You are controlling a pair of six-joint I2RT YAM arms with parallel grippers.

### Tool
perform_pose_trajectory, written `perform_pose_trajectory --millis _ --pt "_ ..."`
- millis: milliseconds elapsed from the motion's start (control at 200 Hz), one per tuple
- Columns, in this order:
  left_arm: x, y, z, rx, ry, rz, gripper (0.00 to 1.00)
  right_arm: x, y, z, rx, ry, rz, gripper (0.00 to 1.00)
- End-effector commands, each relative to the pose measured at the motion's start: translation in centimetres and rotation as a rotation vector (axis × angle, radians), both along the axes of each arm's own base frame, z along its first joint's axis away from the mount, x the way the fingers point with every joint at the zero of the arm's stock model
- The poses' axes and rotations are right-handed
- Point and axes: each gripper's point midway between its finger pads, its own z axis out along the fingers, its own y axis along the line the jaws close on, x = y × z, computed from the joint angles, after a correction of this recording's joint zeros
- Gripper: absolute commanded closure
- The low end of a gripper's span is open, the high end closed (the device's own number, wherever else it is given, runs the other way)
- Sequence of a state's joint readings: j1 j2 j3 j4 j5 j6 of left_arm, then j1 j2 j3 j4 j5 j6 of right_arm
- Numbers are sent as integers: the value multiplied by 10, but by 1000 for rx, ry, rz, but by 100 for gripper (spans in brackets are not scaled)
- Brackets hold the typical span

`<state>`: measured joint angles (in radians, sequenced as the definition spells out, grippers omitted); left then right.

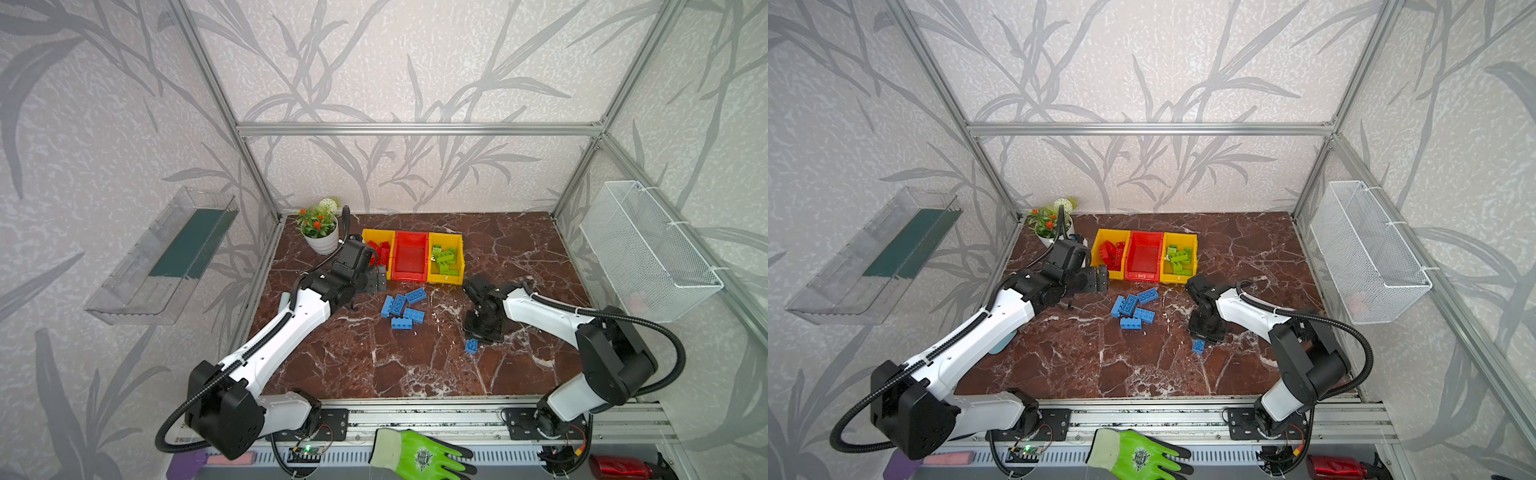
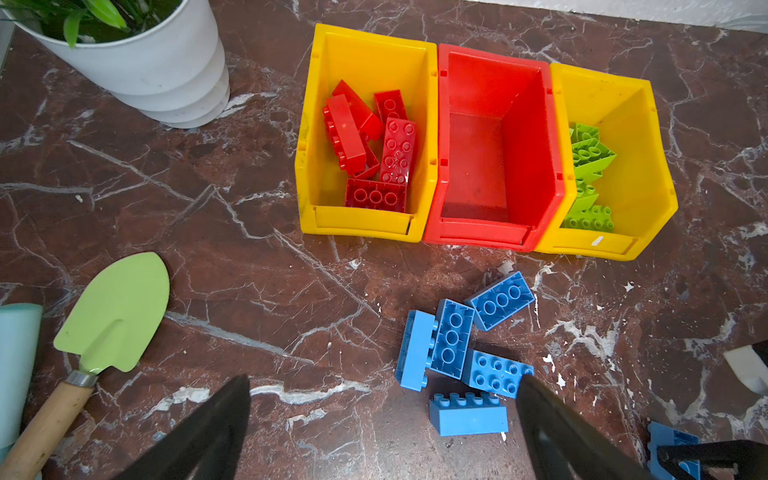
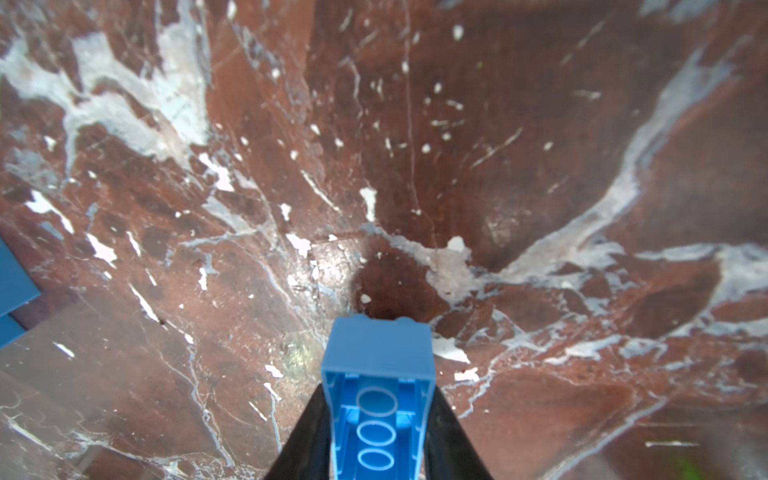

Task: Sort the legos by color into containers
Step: 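Lift the blue brick toward the red bin while the left gripper nears the pile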

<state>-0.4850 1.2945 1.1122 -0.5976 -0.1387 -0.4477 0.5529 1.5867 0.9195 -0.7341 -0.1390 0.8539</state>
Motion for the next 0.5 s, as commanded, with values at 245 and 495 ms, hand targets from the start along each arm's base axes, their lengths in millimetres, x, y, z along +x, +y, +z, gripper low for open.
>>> perform_pose_trajectory --millis 245,495 --pt "11 -2 1 0 -3 38 1 4 5 2 -21 31 114 74" --pt "31 -13 3 23 13 21 1 21 21 12 24 -3 160 79"
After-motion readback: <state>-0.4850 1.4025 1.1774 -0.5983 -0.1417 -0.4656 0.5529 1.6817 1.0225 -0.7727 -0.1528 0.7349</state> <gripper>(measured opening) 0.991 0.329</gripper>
